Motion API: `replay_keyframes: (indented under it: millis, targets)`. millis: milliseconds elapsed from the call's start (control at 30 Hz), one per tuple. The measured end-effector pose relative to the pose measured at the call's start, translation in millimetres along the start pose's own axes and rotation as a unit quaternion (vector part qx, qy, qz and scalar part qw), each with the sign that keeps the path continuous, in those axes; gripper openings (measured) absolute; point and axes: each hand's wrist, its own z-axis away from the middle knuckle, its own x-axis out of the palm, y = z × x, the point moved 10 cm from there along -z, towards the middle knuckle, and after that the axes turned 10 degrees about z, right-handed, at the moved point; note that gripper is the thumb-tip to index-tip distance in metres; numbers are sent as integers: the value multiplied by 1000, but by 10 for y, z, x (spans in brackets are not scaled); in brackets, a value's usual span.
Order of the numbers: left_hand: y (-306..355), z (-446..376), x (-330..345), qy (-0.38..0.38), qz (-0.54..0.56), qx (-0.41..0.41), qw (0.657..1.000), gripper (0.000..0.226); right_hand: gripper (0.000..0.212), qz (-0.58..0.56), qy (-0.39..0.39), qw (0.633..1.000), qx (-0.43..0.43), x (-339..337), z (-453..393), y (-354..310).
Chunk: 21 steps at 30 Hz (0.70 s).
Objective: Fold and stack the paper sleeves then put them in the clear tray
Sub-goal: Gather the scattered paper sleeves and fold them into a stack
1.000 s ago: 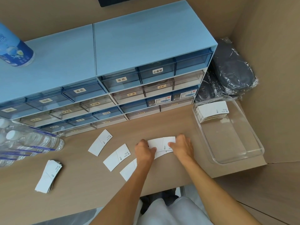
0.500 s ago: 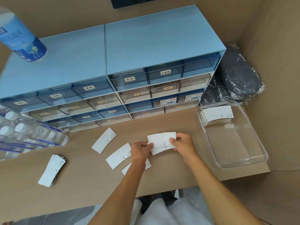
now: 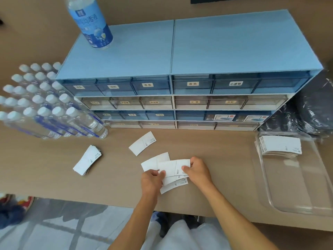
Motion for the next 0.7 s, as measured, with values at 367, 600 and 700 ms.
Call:
replay_keyframes:
  millis: [367,600,700]
  targets:
    - [-124,4,-212,43,-69,5,997,29,31,159,-6,987,29,213,50,-68]
    - [-43,4,-181,56,-145,35,987,26,26,149,6,988,40,169,72,-65]
    - [-26,20,-167,58,-165,43,984,21,23,145,0,988,49,176,74,-48]
